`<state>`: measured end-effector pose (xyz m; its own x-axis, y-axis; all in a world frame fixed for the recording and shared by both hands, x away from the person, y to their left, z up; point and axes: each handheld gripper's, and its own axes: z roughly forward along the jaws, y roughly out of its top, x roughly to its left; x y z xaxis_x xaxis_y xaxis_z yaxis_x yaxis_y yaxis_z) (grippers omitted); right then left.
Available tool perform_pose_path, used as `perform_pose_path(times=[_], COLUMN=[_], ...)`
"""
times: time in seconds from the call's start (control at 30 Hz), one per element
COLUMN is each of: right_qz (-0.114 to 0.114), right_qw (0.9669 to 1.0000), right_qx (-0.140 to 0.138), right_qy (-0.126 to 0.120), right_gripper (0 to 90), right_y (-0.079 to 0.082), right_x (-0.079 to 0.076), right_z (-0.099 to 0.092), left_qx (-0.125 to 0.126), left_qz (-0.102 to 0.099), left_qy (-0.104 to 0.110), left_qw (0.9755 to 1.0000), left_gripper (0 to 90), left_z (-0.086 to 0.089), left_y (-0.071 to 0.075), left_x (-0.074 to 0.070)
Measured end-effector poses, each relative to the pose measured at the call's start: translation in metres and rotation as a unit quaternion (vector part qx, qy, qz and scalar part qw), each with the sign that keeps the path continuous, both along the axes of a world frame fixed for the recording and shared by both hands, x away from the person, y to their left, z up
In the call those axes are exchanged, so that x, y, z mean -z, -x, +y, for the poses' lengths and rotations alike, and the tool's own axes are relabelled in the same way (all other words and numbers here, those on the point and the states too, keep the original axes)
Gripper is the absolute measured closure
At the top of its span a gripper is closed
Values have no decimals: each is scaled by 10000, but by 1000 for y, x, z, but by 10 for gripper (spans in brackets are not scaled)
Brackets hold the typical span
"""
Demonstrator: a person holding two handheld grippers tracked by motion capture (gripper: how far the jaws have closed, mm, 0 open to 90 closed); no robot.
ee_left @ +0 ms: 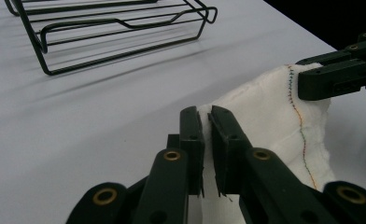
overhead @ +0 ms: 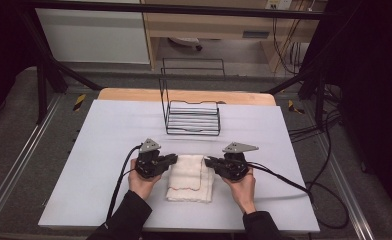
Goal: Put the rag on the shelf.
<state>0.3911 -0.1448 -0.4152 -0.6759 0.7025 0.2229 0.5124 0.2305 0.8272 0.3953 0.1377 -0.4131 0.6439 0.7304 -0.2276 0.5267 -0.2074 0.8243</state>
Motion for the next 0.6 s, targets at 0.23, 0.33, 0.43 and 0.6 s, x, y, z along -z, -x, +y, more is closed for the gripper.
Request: perform_pose_path(times=[0.23,0.33,0.43,0.6], right_qz=[-219,-315,-408,-581], right_qw=[9998,9995,9991,9982], right_qx=[14,26,40,46], right_qy=[-16,-73,-105,-169], right_gripper=[817,817,817,818], right_y=[4,5,7,11], right_x=[-8,-11,-15,-24], right_z=[-1,-2,-2,-3], left_qx=[3,-16,-15,-56], left_qz=[-143,-219,-286,-433], left_qy=[71,112,170,276], left_qw=[9999,9997,9994,9987], left_gripper=[831,831,832,832], left_z=[1,1,1,2], left_y=[4,5,7,9], left_x=[-8,-13,-17,-25])
